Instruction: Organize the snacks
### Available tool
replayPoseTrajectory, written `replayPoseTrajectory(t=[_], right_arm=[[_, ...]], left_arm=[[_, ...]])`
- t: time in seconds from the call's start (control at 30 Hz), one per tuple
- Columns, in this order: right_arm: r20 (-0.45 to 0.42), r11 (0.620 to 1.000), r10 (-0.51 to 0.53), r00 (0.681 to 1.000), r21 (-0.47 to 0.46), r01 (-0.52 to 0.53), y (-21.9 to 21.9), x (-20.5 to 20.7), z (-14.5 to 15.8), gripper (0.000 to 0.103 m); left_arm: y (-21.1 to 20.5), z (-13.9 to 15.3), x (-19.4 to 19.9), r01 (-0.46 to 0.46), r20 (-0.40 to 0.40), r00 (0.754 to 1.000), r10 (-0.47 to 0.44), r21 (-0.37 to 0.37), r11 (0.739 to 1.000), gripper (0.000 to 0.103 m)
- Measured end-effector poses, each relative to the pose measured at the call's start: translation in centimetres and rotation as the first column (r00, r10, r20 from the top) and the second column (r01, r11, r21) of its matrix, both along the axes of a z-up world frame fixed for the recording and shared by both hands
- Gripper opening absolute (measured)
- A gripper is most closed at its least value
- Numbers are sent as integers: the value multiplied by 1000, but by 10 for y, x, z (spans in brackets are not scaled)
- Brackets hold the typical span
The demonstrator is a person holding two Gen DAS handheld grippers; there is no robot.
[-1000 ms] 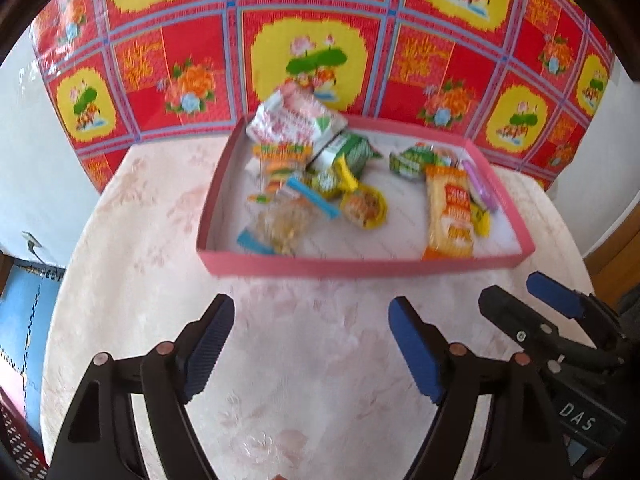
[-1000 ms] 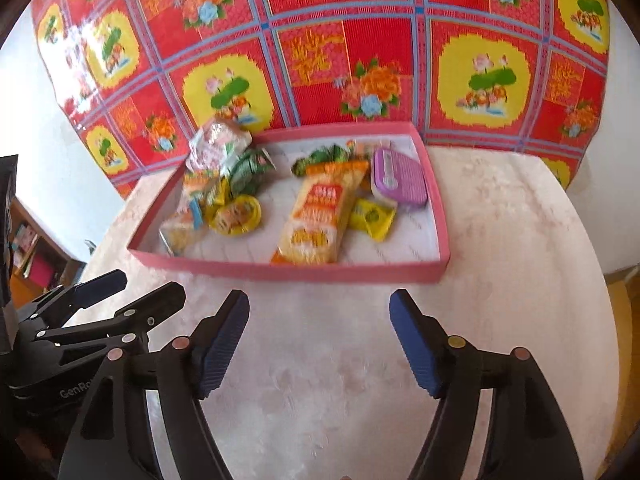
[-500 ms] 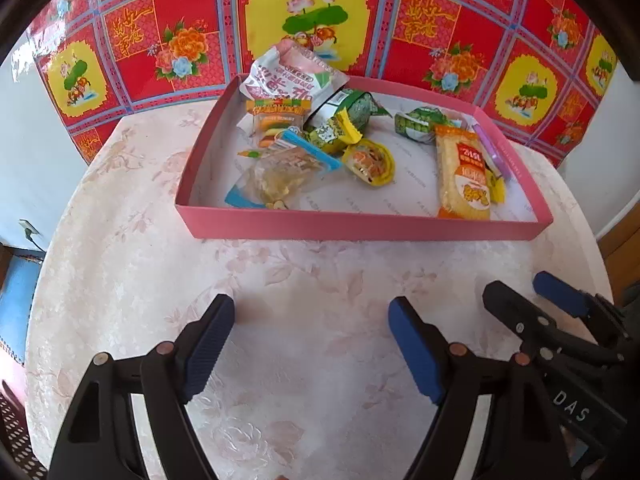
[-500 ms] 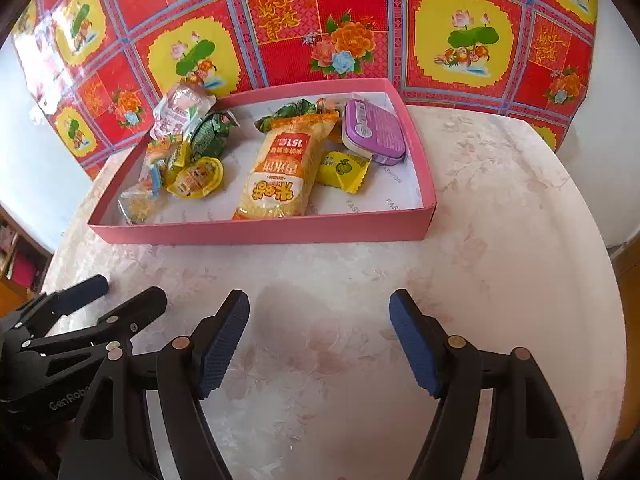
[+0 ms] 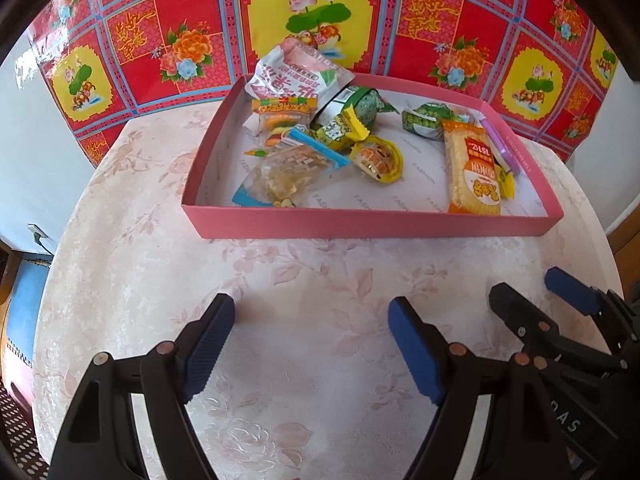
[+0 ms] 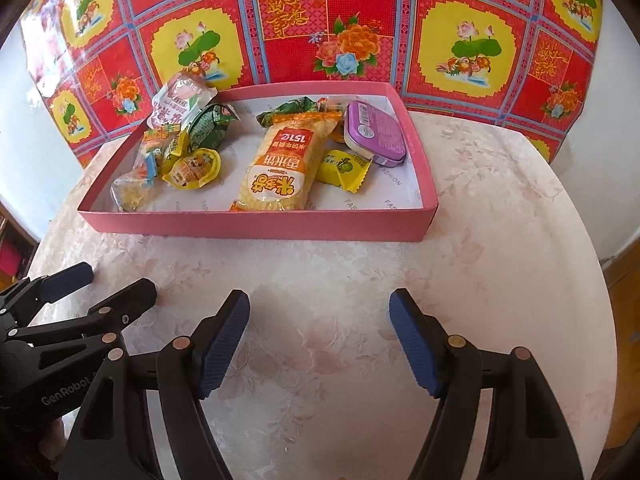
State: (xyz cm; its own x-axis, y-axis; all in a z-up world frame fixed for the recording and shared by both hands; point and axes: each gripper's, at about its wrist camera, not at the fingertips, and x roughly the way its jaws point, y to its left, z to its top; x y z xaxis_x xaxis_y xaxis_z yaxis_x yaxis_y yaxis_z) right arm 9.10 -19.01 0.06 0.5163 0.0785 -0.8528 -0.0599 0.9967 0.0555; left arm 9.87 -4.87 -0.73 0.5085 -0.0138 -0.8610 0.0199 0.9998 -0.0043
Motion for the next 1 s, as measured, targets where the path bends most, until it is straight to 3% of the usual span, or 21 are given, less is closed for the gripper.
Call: replayPoseTrajectory(t=[1.0], right_arm=[[2,1000,8,1000,-19,-8,2,0,0,74]], left_arm=[[2,-1,0,-1,4,1000,0,6,1000,82]])
